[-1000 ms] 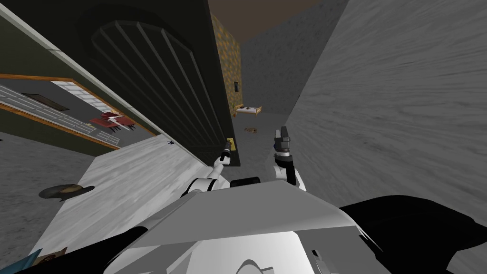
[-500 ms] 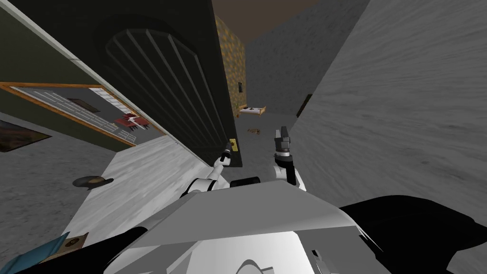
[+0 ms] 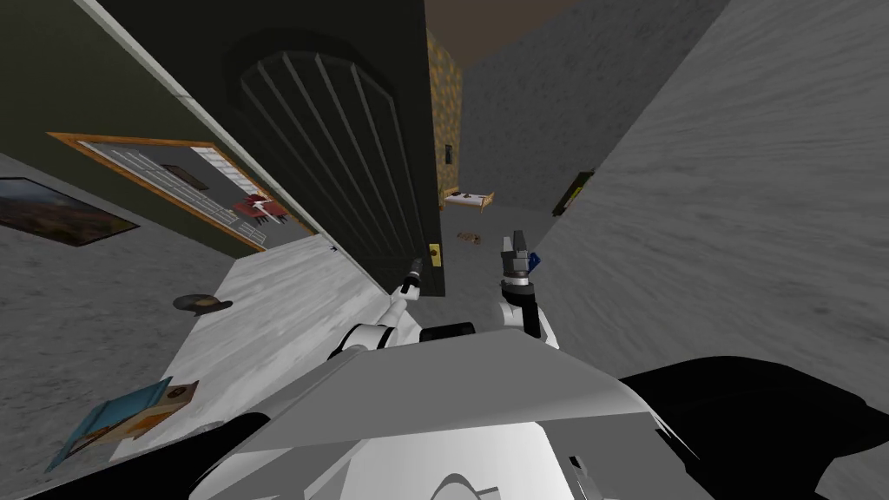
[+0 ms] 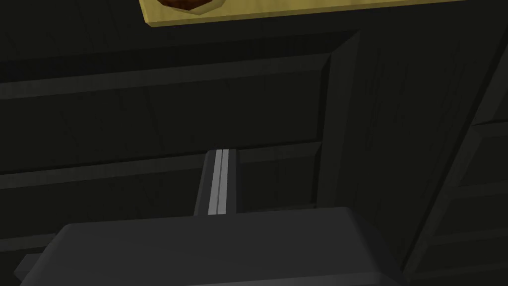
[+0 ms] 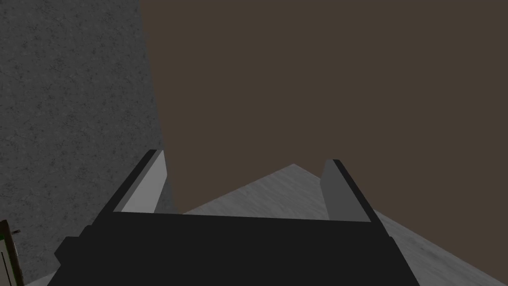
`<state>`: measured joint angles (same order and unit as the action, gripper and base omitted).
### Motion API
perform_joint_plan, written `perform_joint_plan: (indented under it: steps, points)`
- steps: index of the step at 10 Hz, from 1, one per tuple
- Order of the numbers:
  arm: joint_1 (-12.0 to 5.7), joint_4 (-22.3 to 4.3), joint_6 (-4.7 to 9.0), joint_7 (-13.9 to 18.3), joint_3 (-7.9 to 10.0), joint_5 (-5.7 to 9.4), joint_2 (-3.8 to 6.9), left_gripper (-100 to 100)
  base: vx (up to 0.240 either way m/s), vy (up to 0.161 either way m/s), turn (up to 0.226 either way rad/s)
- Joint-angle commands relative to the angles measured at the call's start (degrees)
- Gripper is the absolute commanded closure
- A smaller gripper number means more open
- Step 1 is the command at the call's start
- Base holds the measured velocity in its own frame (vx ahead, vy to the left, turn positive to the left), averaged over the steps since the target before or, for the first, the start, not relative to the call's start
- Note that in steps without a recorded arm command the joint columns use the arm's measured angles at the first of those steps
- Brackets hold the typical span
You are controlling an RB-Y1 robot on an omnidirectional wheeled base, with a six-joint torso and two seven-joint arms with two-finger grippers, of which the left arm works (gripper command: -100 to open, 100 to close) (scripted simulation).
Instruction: Push the door open
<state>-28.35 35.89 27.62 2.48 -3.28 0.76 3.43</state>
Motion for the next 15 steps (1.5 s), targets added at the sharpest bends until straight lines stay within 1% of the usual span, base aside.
perform_joint_plan:
  steps: [1,2,4,5,6,7,8,10,11,13,15]
  points:
    - [-0.13,-0.01,-0.13,-0.66,0.16,0.03,-0.96,-100,-0.235,0.016,0.067]
    - [-0.2,0.11,-0.31,-1.2,0.29,0.06,-2.3,-100,-0.27,0.022,0.078]
    - [-0.27,0.25,-0.51,-1.79,0.42,0.08,-4.4,-100,-0.228,-0.022,0.043]
    - [-0.27,0.25,-0.51,-1.79,0.42,0.08,-4.4,-100,-0.091,-0.019,0.008]
    - [-0.31,0.32,-0.61,-2.1,0.49,0.1,-5.95,-100,-0.07,-0.057,0.024]
    - [0.21,1.34,-1.04,-1.81,0.3,0.03,-5.1,-100,-0.039,-0.033,0.007]
    - [0.33,1.45,-1.07,-2.08,0.46,0.04,-3.58,-100,0.135,0.007,-0.02]
    - [0.41,1.39,-0.82,-2.41,0.72,0.07,-2.4,-100,0.234,0.04,-0.019]
    - [0.44,1.36,-0.71,-2.57,0.84,0.09,-2.18,-100,0.229,0.027,-0.02]
    - [0.54,1.29,-0.42,-2.96,1.15,0.12,-2.5,-100,0.257,-0.01,-0.024]
    - [0.62,1.22,-0.15,-3.31,1.43,0.15,-3.84,-100,0.217,-0.075,-0.019]
